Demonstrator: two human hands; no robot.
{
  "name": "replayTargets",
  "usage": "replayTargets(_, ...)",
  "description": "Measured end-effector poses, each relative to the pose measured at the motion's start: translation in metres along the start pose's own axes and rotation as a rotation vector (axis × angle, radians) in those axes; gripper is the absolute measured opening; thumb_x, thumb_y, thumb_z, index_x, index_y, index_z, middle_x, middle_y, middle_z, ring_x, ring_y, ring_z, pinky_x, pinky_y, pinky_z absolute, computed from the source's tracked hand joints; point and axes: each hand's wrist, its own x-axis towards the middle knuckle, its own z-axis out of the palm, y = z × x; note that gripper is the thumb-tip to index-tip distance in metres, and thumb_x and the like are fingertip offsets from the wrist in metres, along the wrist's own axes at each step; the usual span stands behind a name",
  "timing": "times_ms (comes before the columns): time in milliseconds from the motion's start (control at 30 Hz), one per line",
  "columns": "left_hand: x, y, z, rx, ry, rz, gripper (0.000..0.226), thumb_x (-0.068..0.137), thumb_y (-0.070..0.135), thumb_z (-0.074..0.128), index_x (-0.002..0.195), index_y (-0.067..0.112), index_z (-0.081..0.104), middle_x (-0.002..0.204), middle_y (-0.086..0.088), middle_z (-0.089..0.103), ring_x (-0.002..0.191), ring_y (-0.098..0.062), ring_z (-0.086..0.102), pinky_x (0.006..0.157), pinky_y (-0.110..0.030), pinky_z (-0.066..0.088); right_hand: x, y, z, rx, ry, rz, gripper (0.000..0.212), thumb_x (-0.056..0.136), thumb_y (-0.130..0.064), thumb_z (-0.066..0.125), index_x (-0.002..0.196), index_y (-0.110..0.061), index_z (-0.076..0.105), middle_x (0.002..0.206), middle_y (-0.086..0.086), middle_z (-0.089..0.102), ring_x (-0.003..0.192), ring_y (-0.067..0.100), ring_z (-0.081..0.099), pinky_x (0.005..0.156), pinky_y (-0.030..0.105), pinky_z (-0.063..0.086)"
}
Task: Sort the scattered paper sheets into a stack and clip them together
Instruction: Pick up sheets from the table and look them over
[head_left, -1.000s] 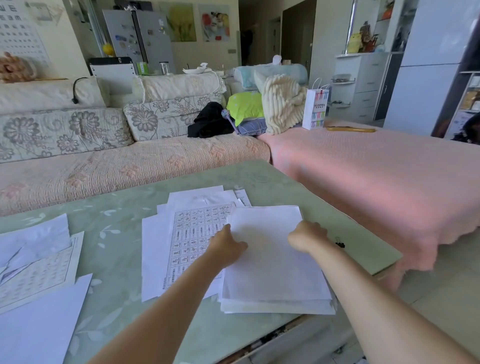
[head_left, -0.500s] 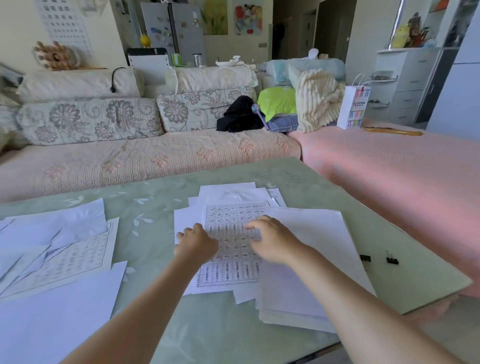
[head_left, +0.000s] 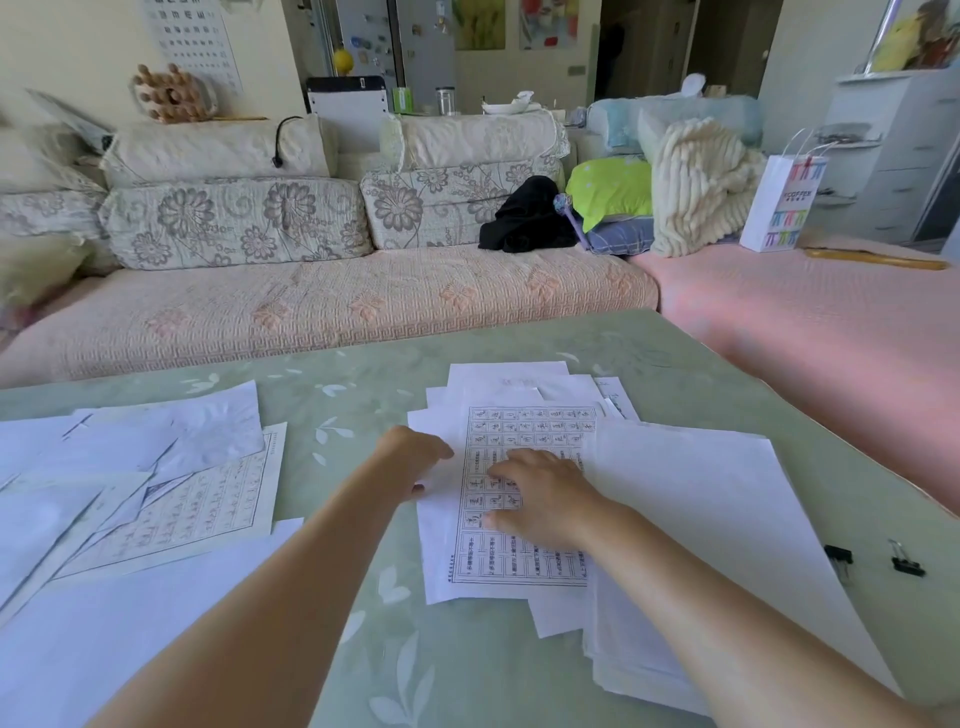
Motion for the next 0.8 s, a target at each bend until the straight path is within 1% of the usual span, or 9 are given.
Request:
replayTargets(67,0.004,0.000,-0.001,0.072,-0.033,0.033,0.019,0.084,0.017,0.072,0.091,0.007,0.057,0.081,-0.008,0.057,0.061,-0.019,0.048,0.049,-0.021,0.037,0.001,-0.001,0.000,-0.006,0.005,0.002,0.065,0.090,-0.057,0.055,0.148,-0.033,0.039,0.157,-0.003,0.030,0.146,0.020,0.024,0.118,0.043,0.019)
replayTargets(133,0.007,0.001,0.000,0.197,-0.007,0.101,0.024,0.084,0.019,0.071,0.095,-0.001,0.063,0.079,-0.013,0.062,0.059,-0.023,0.053,0.048,-0.018,0.034,0.006,0.000,-0.001,0.006,0.019,0.010,0.062,0.088,-0.057,0.056,0.144,-0.034,0.044,0.152,-0.005,0.036,0.142,0.019,0.029,0.116,0.043,0.023)
replayTargets(200,0.018,0.002,0.001,0.395,0.054,0.210,0.043,0.084,0.028,0.070,0.114,-0.002,0.061,0.103,-0.022,0.064,0.091,-0.032,0.063,0.061,-0.022,0.040,0.016,0.003,-0.006,0.043,0.049,0.046,0.058,0.087,-0.055,0.059,0.140,-0.034,0.048,0.148,-0.005,0.041,0.140,0.019,0.033,0.114,0.043,0.027)
replayTargets(267,0.027,0.005,0.000,0.536,0.135,0.321,0.061,0.082,0.046,0.069,0.132,0.015,0.054,0.128,-0.011,0.059,0.121,-0.029,0.051,0.089,-0.029,0.046,0.028,0.010,-0.017,0.068,0.071,0.086,0.062,0.085,-0.052,0.063,0.141,-0.034,0.047,0.147,-0.002,0.042,0.139,0.021,0.034,0.114,0.042,0.031)
replayTargets(333,0.037,0.009,-0.002,0.655,0.153,0.403,0.081,0.076,0.064,0.067,0.142,0.023,0.043,0.142,-0.006,0.048,0.135,-0.028,0.035,0.107,-0.040,0.037,0.043,0.019,-0.027,0.051,0.066,0.101,0.069,0.081,-0.052,0.069,0.143,-0.033,0.045,0.147,-0.001,0.041,0.139,0.021,0.034,0.113,0.041,0.034)
replayTargets(400,0.047,0.014,-0.001,0.767,0.110,0.436,0.102,0.068,0.075,0.065,0.149,0.022,0.031,0.151,-0.007,0.035,0.141,-0.030,0.025,0.112,-0.045,0.031,0.062,0.028,-0.035,0.046,0.060,0.119,0.080,0.074,-0.054,0.076,0.144,-0.033,0.044,0.146,0.000,0.040,0.139,0.021,0.033,0.112,0.041,0.035)
replayTargets(500,0.063,0.020,0.003,0.934,0.027,0.430,0.131,0.054,0.086,0.065,0.155,0.022,0.012,0.159,-0.007,0.020,0.147,-0.030,0.015,0.114,-0.050,0.023,0.092,0.039,-0.041,0.040,0.012,0.128,0.096,0.065,-0.059,0.082,0.146,-0.033,0.040,0.150,0.000,0.036,0.143,0.021,0.026,0.115,0.042,0.032)
replayTargets(600,0.079,0.027,0.006,1.031,0.002,0.413,0.143,0.041,0.092,0.064,0.154,0.021,0.012,0.157,-0.006,0.020,0.146,-0.030,0.013,0.112,-0.053,0.026,0.117,0.045,-0.048,0.009,-0.093,0.124,0.115,0.059,-0.061,0.086,0.154,-0.033,0.026,0.157,-0.002,0.025,0.148,0.019,0.017,0.116,0.042,0.030)
replayTargets(800,0.094,0.044,0.001,1.044,-0.034,0.420,0.118,0.041,0.086,0.070,0.135,0.021,0.042,0.130,-0.001,0.050,0.124,-0.023,0.043,0.096,-0.039,0.044,0.154,0.054,-0.052,-0.117,-0.176,0.164,0.144,0.038,-0.078,0.082,0.155,-0.044,0.007,0.161,-0.003,0.015,0.149,0.024,0.011,0.117,0.049,0.025)
